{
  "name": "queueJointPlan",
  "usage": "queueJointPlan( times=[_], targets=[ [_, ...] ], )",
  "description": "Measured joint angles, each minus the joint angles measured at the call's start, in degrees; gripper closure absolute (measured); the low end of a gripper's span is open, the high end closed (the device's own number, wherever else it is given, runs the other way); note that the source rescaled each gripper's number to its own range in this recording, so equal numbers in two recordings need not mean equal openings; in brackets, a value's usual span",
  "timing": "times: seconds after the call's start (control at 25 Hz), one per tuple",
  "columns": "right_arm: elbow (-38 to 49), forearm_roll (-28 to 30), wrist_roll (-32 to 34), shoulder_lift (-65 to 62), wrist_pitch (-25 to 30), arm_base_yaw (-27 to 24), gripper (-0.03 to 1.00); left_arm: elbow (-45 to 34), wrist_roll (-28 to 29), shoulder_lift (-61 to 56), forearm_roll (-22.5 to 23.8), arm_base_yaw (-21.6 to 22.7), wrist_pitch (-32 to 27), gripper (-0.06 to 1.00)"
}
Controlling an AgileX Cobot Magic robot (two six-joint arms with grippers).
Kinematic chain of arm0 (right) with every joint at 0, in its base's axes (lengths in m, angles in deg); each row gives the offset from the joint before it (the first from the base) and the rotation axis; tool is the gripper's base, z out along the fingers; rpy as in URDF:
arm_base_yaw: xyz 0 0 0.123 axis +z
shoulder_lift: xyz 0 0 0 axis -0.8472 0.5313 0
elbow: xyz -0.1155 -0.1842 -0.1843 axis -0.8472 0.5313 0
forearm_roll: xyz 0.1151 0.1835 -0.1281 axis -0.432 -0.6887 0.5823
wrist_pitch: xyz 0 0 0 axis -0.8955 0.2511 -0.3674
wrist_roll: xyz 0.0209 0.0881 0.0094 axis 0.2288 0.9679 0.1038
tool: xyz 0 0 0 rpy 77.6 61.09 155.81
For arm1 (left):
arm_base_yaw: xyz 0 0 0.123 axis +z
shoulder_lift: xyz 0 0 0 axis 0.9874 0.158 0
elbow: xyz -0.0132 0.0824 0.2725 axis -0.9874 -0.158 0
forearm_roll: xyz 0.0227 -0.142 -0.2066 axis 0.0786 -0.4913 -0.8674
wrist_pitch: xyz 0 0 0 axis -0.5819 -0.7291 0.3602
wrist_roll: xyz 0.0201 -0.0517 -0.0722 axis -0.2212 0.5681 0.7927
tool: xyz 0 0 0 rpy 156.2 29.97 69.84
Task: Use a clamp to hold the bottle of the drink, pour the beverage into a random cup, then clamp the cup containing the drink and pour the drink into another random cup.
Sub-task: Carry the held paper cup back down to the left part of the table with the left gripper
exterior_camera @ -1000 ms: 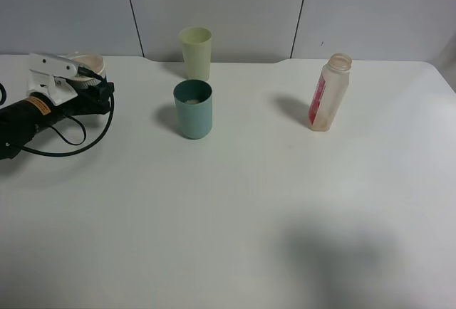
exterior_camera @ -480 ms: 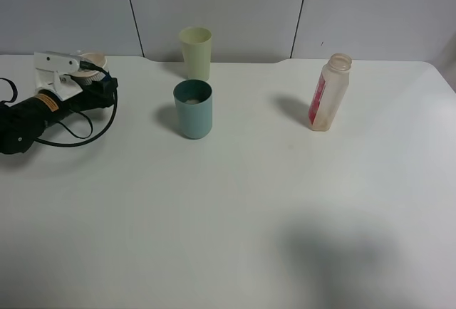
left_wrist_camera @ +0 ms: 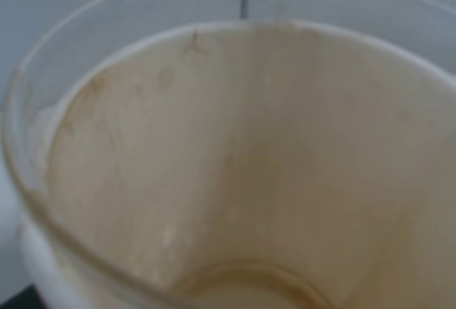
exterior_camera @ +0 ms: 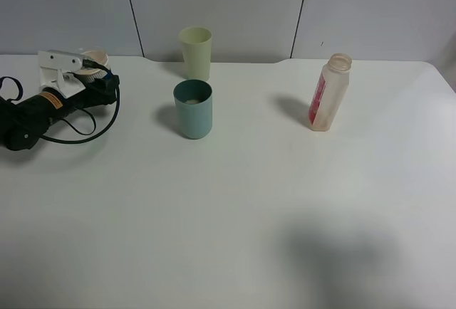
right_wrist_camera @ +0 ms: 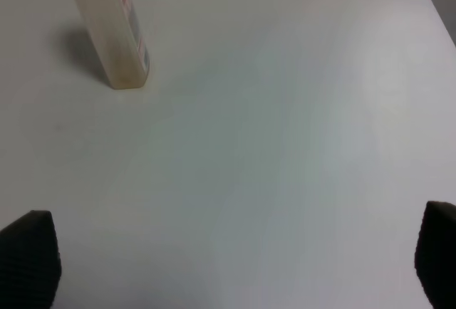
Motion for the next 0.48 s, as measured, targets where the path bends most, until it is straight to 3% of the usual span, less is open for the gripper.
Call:
queueJointPlan(
  times=[0.48],
  targets=[
    [0.00,0.00,0.00,0.00,0.00,0.00,-0.03,4.21,0.14,3.99,1.09,0.00,0.42,0.94]
  ],
)
